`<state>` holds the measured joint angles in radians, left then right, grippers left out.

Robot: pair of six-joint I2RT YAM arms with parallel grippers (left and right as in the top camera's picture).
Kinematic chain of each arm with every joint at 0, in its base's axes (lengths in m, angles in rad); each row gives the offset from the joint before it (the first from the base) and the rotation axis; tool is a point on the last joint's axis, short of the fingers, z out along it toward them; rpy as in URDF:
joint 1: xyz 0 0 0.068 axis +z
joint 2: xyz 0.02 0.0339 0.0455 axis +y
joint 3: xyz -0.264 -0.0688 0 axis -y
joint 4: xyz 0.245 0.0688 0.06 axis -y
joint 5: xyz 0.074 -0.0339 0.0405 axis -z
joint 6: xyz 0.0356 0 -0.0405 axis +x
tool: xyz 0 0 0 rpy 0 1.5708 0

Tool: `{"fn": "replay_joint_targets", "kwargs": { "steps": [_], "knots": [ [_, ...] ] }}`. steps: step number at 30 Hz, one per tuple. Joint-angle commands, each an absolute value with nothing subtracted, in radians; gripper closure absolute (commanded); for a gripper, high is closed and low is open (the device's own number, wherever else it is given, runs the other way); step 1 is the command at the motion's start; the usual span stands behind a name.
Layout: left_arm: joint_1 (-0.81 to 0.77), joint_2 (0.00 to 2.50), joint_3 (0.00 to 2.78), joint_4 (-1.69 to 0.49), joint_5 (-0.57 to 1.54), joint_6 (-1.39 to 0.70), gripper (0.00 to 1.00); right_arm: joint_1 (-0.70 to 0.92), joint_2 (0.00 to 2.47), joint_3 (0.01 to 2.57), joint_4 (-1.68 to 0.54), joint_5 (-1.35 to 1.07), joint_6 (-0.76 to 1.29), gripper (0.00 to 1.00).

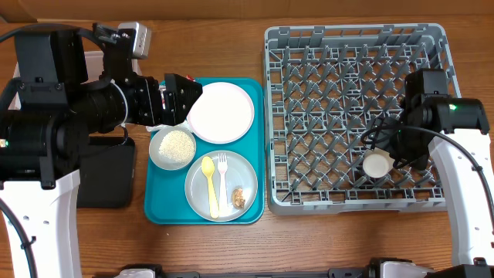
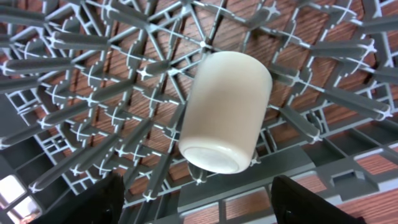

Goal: Sort waste into correct bins and load items into the dishwasher rack
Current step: 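Lower the white cup into the rack with the right gripper and release, then move the right gripper over the grey plate toward the yellow spoon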

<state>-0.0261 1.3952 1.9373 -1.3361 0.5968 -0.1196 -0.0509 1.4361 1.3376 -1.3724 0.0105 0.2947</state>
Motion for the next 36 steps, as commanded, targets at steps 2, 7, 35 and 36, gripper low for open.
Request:
{"fn": "replay_joint_targets", "kwargs": {
  "steps": [2,7,35,36],
  "knots": [
    [-0.027,1.392,1.947,-1.342,0.549,-0.09,0.0,-0.026,1.338,1.448,-1.366,-0.027,0.271,0.21],
    [-0.027,1.409,1.938,-1.45,0.174,-0.263,0.0,0.062,1.163,1.562,-1.269,-0.237,0.227,0.17],
    [-0.096,1.483,1.69,-1.552,-0.012,-0.459,0.12,0.232,1.195,1.556,-1.308,-0.417,0.235,0.3],
    [-0.072,1.472,1.72,-1.56,-0.018,-0.462,0.12,0.266,1.217,1.555,-1.305,-0.407,0.236,0.3]
  ]
}}
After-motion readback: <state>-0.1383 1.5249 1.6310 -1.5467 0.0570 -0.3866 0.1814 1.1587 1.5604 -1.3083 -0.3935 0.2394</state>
